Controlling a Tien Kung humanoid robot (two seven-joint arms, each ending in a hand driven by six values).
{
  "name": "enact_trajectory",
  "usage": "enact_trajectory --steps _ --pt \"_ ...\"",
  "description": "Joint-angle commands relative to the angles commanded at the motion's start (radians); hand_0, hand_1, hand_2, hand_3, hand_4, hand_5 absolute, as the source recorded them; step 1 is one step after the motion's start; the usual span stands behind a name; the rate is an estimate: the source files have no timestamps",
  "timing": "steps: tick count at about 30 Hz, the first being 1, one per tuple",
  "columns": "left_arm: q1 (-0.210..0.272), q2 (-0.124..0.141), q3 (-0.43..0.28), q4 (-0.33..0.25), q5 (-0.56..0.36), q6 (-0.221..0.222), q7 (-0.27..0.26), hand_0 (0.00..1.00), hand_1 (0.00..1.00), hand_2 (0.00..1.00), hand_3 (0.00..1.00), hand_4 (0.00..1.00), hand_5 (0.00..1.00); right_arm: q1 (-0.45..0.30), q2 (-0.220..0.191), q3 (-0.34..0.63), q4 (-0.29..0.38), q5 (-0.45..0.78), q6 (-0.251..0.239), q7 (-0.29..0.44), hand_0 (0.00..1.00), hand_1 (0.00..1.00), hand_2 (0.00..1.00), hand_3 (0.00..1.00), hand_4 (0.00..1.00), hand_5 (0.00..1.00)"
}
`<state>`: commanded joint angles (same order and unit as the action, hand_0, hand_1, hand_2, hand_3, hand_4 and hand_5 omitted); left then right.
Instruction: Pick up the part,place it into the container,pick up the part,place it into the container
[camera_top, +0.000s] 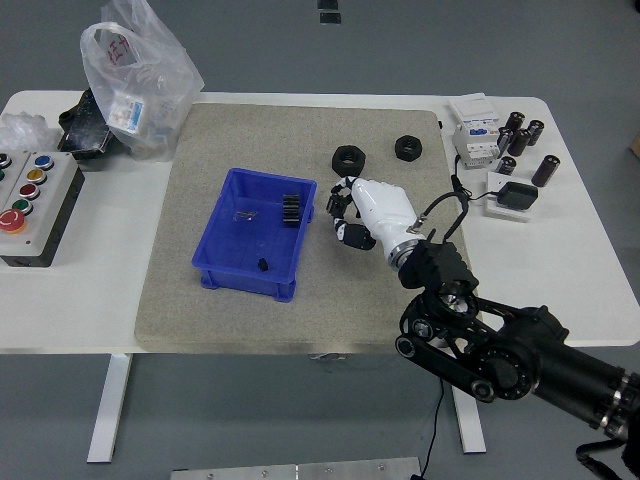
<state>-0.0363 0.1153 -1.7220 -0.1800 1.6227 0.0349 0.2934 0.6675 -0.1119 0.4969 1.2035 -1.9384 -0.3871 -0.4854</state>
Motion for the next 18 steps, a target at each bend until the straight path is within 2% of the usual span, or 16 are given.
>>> enact_trajectory --steps 2,3,6,9,10,13,14,15,18 --pt "-0.001 0.001 0.003 0.0 -0.004 0.0 -0.001 0.608 0.631 0.602 0.632 0.629 0.266 0.022 0.016 -0.016 0.025 -0.004 0.0 0.01 0.225 0.456 0.484 0.69 0.313 0.002" --pt "-0.001 0.001 0.003 0.0 -0.005 0.0 -0.001 0.607 0.631 0.604 0.635 0.629 0.271 0.032 0.022 -0.024 0.037 -0.003 0.002 0.016 0.227 0.463 0.607 0.696 0.317 0.04" --pt "0.001 0.002 0.002 0.0 -0.007 0.0 -0.001 0.607 0.631 0.604 0.635 0.629 0.271 0.061 0.041 -0.055 0.067 -0.016 0.037 0.026 0.227 0.463 0.607 0.696 0.317 0.04" --pt "0.002 0.003 0.001 0.0 -0.009 0.0 0.0 0.607 0.631 0.604 0.635 0.629 0.271 0.07 0.058 -0.078 0.076 -0.059 0.088 0.005 0.227 0.463 0.607 0.696 0.317 0.04" --pt "0.002 0.003 0.002 0.0 -0.009 -0.001 0.0 0.608 0.631 0.608 0.638 0.631 0.287 0.069 0.064 -0.084 0.077 -0.08 0.107 -0.008 0.331 0.734 0.965 0.931 0.545 0.275" --pt "0.001 0.003 0.003 0.0 -0.009 -0.002 0.0 0.608 0.631 0.608 0.638 0.631 0.287 0.063 0.071 -0.091 0.075 -0.127 0.133 -0.031 0.331 0.734 0.965 0.931 0.545 0.275" --pt "0.001 0.003 0.003 0.0 -0.008 -0.002 0.0 0.608 0.631 0.608 0.638 0.631 0.287 0.06 0.072 -0.089 0.074 -0.131 0.134 -0.033 0.331 0.734 0.965 0.931 0.545 0.275" --pt "0.001 0.003 0.002 0.0 -0.007 -0.002 0.0 0.607 0.632 0.609 0.638 0.632 0.29 0.058 0.071 -0.084 0.074 -0.131 0.132 -0.032 0.354 0.753 0.998 0.998 0.591 0.317" --pt "0.0 0.002 -0.001 0.0 -0.005 -0.002 0.001 0.607 0.632 0.609 0.638 0.632 0.29 0.048 0.066 -0.06 0.073 -0.124 0.119 -0.026 0.354 0.753 0.998 0.998 0.591 0.317"
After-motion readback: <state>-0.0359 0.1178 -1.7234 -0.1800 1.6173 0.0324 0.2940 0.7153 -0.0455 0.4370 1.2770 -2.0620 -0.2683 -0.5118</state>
